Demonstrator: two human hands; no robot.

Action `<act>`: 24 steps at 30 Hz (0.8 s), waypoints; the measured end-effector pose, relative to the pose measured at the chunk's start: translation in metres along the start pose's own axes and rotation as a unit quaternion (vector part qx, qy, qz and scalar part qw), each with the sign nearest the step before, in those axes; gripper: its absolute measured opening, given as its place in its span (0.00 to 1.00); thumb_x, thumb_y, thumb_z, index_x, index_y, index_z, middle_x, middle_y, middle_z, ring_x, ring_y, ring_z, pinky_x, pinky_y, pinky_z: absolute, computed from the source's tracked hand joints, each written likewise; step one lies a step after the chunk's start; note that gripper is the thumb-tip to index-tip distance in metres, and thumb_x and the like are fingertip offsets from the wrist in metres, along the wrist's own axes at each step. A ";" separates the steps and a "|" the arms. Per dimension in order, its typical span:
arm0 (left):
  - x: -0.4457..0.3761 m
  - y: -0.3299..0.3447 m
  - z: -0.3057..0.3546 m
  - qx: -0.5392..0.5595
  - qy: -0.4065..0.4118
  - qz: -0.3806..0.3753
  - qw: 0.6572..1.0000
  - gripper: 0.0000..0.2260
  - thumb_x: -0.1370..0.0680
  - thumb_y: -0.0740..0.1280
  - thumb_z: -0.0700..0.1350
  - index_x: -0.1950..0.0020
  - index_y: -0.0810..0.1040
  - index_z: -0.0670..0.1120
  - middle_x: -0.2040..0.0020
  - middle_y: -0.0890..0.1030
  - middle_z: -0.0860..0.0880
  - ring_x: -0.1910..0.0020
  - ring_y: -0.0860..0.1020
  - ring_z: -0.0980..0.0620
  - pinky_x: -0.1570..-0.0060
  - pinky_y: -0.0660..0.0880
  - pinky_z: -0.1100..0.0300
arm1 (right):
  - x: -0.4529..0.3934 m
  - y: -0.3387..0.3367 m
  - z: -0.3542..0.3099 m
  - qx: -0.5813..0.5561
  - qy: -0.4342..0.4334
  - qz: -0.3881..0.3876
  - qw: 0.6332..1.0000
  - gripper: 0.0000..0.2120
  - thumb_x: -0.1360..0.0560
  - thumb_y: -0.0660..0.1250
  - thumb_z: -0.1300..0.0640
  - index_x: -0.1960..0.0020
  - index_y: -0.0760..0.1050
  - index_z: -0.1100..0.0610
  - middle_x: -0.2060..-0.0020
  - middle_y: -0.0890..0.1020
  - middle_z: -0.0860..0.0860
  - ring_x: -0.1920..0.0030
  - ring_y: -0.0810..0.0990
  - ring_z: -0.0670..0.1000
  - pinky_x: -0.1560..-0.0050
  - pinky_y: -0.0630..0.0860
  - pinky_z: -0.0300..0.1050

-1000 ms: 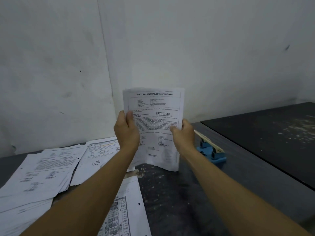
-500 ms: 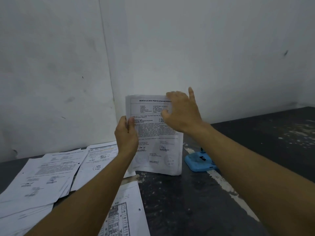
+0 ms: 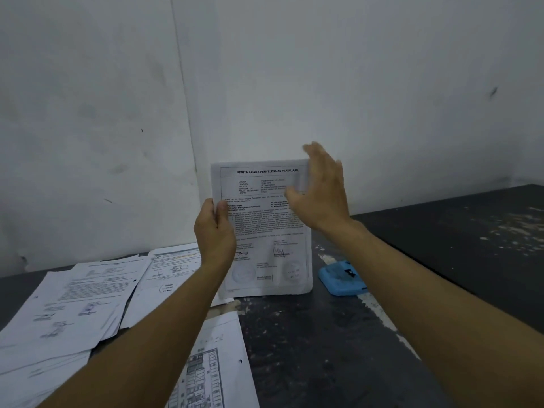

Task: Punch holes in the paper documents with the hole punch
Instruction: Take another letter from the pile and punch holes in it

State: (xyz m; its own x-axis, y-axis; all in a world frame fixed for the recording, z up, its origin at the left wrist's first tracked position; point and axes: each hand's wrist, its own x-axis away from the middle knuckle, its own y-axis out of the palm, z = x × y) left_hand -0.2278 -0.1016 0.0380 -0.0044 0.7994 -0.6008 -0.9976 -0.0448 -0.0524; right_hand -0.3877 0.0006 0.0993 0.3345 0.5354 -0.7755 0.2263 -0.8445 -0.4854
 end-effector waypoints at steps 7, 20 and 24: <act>-0.021 -0.014 0.019 0.015 0.010 0.035 0.999 0.13 0.15 0.56 0.51 0.50 0.72 0.43 0.55 0.79 0.52 0.58 0.77 0.55 0.60 0.78 0.60 | 0.027 0.014 -0.006 -0.336 0.331 0.087 0.877 0.32 0.24 0.67 0.51 0.24 0.59 0.53 0.30 0.70 0.52 0.32 0.71 0.52 0.34 0.72 0.55; -0.003 -0.025 0.002 0.015 -0.010 0.035 0.999 0.14 0.15 0.56 0.52 0.51 0.72 0.43 0.56 0.79 0.51 0.58 0.78 0.53 0.58 0.81 0.53 | 0.056 0.051 -0.009 -0.385 0.337 -0.047 0.858 0.11 0.26 0.68 0.66 0.48 0.80 0.53 0.53 0.85 0.48 0.51 0.83 0.50 0.55 0.81 0.43; -0.013 -0.029 0.007 -0.012 -0.012 0.044 0.999 0.14 0.16 0.58 0.52 0.53 0.73 0.44 0.56 0.80 0.48 0.57 0.80 0.48 0.56 0.82 0.47 | 0.050 0.038 -0.001 -0.383 0.305 -0.072 0.869 0.08 0.24 0.72 0.62 0.46 0.82 0.55 0.54 0.85 0.47 0.55 0.84 0.46 0.59 0.81 0.37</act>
State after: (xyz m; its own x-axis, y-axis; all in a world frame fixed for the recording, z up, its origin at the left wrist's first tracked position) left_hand -0.1994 -0.1065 0.0527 -0.0930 0.8061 -0.5845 -0.9915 -0.1284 -0.0193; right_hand -0.3610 -0.0042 0.0425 0.6225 0.7389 -0.2578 0.7699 -0.6374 0.0319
